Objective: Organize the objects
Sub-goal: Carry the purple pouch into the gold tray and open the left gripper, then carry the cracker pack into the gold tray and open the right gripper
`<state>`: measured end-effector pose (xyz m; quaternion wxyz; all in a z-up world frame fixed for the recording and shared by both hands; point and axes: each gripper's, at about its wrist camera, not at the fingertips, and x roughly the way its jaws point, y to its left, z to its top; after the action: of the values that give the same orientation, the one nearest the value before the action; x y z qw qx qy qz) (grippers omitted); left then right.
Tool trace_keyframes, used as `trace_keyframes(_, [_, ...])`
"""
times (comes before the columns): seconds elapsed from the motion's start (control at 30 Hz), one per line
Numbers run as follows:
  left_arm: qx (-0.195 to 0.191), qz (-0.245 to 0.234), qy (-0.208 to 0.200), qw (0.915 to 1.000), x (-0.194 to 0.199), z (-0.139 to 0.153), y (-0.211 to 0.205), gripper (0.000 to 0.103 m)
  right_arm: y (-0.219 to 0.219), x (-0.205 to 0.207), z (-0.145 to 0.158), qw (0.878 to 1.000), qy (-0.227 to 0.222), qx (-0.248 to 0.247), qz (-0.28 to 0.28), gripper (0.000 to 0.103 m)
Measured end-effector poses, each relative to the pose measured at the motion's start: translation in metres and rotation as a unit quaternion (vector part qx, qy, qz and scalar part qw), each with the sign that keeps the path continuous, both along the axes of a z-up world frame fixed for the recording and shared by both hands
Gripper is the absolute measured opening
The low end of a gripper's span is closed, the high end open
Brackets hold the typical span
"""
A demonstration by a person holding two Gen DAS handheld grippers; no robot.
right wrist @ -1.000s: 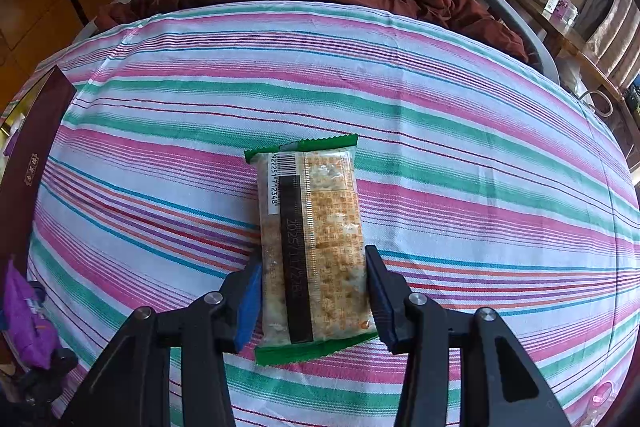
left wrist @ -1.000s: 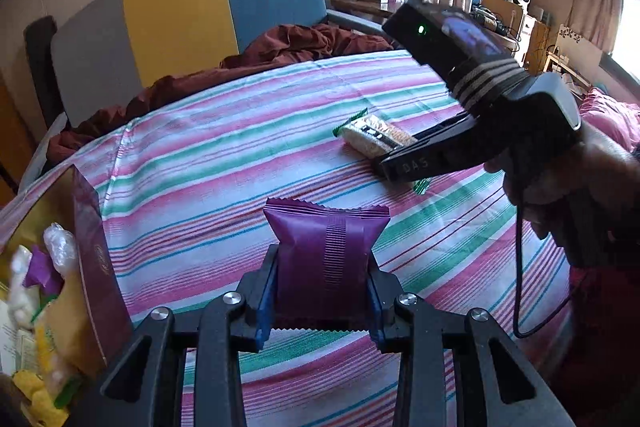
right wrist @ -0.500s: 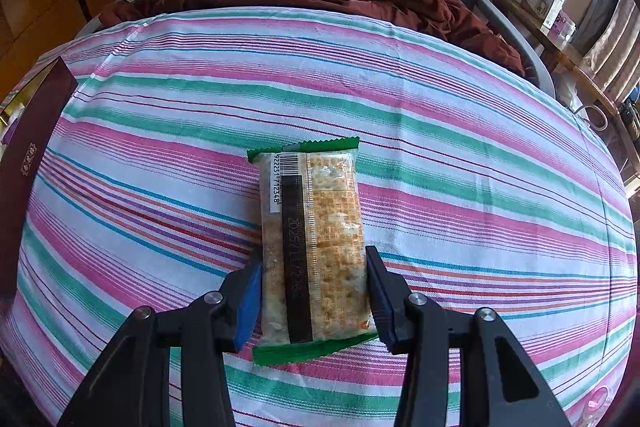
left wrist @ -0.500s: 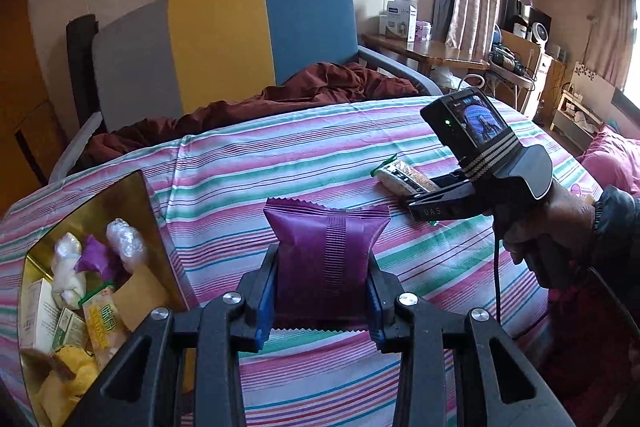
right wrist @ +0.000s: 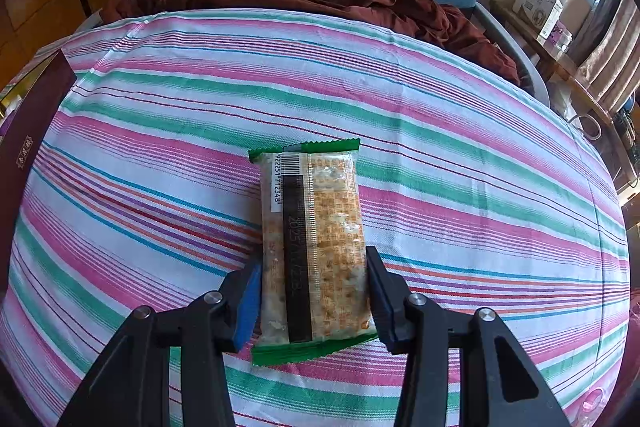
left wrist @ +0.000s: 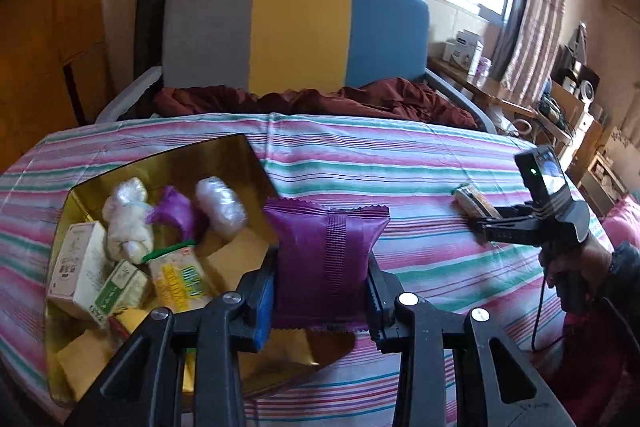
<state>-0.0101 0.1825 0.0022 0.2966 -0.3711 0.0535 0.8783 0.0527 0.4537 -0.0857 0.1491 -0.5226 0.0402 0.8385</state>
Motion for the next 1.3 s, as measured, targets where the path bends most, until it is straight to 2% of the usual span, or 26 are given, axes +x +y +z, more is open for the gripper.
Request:
trace_keyframes(0.07, [0.018,0.038,-0.015,0.9990,-0.016,0.002,-0.033,0.037,-0.001,0.000,0.000,1.000,-0.002,0.005,0.001,0.047])
trace_keyframes(0.2, [0.055,0.104,-0.058,0.9914,-0.044,-0.002,-0.095,0.037,-0.003,-0.001,0.001,1.000,-0.005,0.010,0.003,0.047])
trace_keyframes(0.33, [0.071,0.139,-0.091,0.9836,-0.060,-0.014,-0.124,0.037,-0.004,-0.002,0.001,1.000,-0.007,0.018,0.007,0.047])
trace_keyframes(0.43, [0.085,0.133,-0.117,0.9806,-0.069,-0.021,-0.117,0.038,-0.004,-0.002,0.001,1.000,-0.008,0.019,0.008,0.047])
trace_keyframes(0.6, [0.066,0.112,-0.126,0.9834,-0.091,-0.027,-0.081,0.038,-0.003,-0.002,0.001,1.000,-0.008,0.020,0.008,0.047])
trace_keyframes(0.87, [0.010,0.120,-0.149,0.9815,-0.124,-0.054,-0.047,0.042,-0.003,-0.004,0.000,1.000,-0.008,0.022,0.009,0.047])
trace_keyframes(1.0, [0.008,0.123,-0.139,0.9826,-0.115,-0.054,-0.052,0.045,-0.003,-0.004,0.000,1.000,-0.008,0.023,0.010,0.047])
trace_keyframes(1.3, [-0.017,0.128,-0.066,0.9895,-0.069,-0.032,-0.078,0.045,-0.007,-0.009,0.000,0.999,-0.015,0.041,0.012,0.046])
